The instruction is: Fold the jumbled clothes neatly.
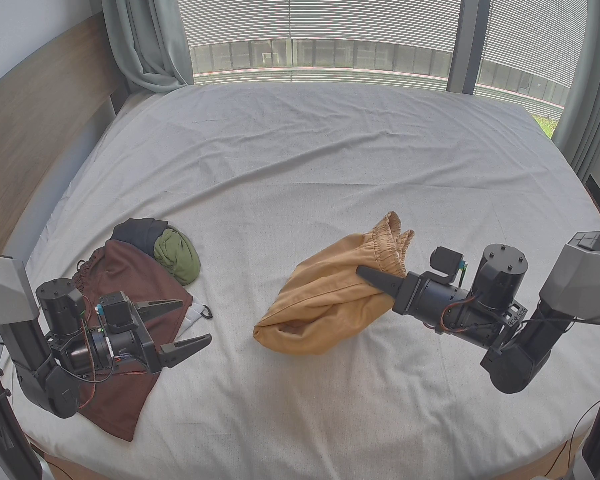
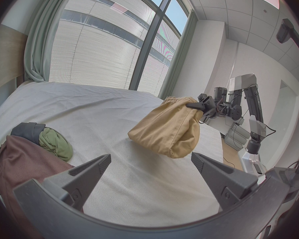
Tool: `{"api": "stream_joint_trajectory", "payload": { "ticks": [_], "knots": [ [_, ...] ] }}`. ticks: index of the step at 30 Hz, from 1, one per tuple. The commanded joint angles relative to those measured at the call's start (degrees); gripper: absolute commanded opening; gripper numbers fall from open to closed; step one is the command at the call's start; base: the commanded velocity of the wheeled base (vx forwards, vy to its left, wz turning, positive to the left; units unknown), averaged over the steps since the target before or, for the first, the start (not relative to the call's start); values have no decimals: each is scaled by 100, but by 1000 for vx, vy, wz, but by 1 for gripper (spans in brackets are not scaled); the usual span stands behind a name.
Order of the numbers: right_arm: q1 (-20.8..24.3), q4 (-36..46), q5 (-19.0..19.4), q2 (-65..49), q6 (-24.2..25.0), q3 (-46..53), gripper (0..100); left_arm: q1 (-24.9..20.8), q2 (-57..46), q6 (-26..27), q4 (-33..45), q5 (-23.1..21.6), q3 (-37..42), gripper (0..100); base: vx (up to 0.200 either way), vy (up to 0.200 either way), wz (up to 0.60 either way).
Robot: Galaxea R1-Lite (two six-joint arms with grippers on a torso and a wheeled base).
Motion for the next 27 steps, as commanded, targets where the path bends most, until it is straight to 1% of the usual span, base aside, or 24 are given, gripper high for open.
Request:
{"api": "stream_joint_trajectory", "payload": {
  "ticks": [1, 3, 8, 16, 18, 25, 27],
  "knots": [
    [-70, 240, 104, -75, 7, -394, 0, -2, -13, 4, -3, -7, -1, 100, 0, 0, 0],
    [-79, 530, 192, -75, 7, -702, 0, 7, -21, 4, -3, -7, -1, 100, 0, 0, 0],
    [-176, 1084, 201, -40, 16, -1388, 0, 7, -21, 4, -3, -7, -1, 100, 0, 0, 0],
    [-290, 1515, 297, 48, 25, -1959, 0, 7, -57, -14, -12, -69, -1, 100, 0, 0, 0],
    [-316, 1778, 315, 83, 25, -2214, 0, 7, -48, -14, -3, -69, -1, 100, 0, 0, 0],
    [-395, 2253, 315, 514, 25, -3031, 0, 16, -21, -14, -3, -86, -1, 100, 0, 0, 0],
    [-413, 2534, 315, 716, 25, -3435, 0, 16, -30, -14, -3, -86, -9, 100, 0, 0, 0]
  ]
}}
